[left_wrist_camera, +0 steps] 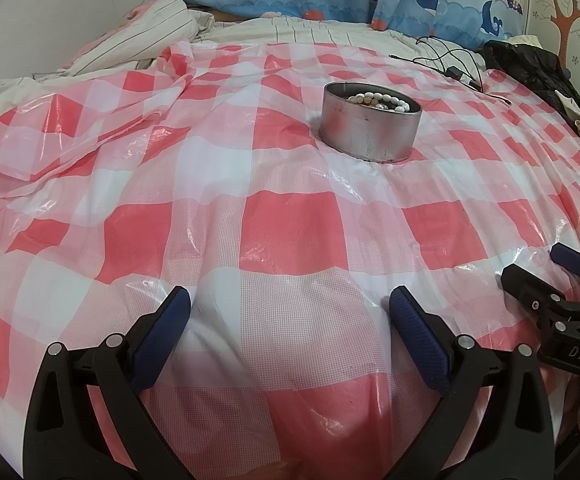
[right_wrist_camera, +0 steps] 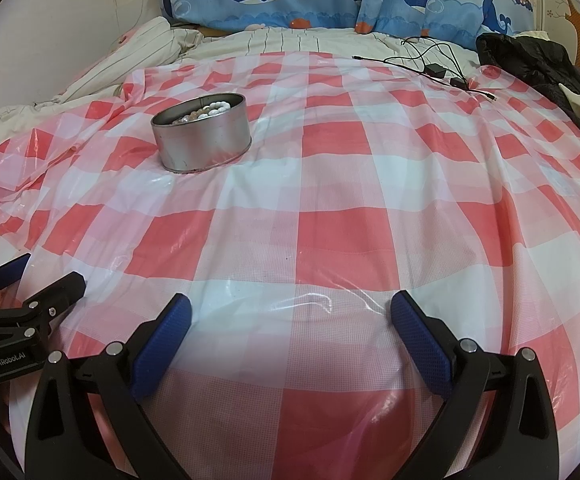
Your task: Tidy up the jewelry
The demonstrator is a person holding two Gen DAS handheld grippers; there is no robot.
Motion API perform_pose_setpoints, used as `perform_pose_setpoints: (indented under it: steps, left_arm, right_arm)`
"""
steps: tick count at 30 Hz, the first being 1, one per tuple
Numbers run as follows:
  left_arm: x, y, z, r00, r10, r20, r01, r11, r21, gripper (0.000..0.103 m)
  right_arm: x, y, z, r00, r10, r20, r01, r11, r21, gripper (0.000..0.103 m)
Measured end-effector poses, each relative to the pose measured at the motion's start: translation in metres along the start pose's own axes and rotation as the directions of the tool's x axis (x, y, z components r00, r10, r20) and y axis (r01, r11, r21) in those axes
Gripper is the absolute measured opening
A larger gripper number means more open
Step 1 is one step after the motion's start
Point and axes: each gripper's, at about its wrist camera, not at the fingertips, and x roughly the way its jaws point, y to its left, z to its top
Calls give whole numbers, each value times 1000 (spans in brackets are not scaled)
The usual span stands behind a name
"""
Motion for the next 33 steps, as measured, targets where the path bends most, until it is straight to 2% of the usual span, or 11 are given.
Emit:
perform_pose_setpoints:
  steps: [18, 24, 33]
  left_arm:
    - [0, 1, -1, 1000, 11, -6, -11, 1000, -4, 96]
    - [-2, -3, -3, 1000, 10, 4, -10, 999, 33, 95]
    - [1, -2, -4, 1000, 11, 0, -11, 1000, 12, 96]
  right_arm:
    - [0, 0, 0, 1000, -1, 0, 1, 1000, -2, 96]
    - [0, 0, 1, 1000, -2, -1, 2, 1000, -3, 96]
    - [1, 1, 1, 1000, -2, -1, 2, 1000, -3, 96]
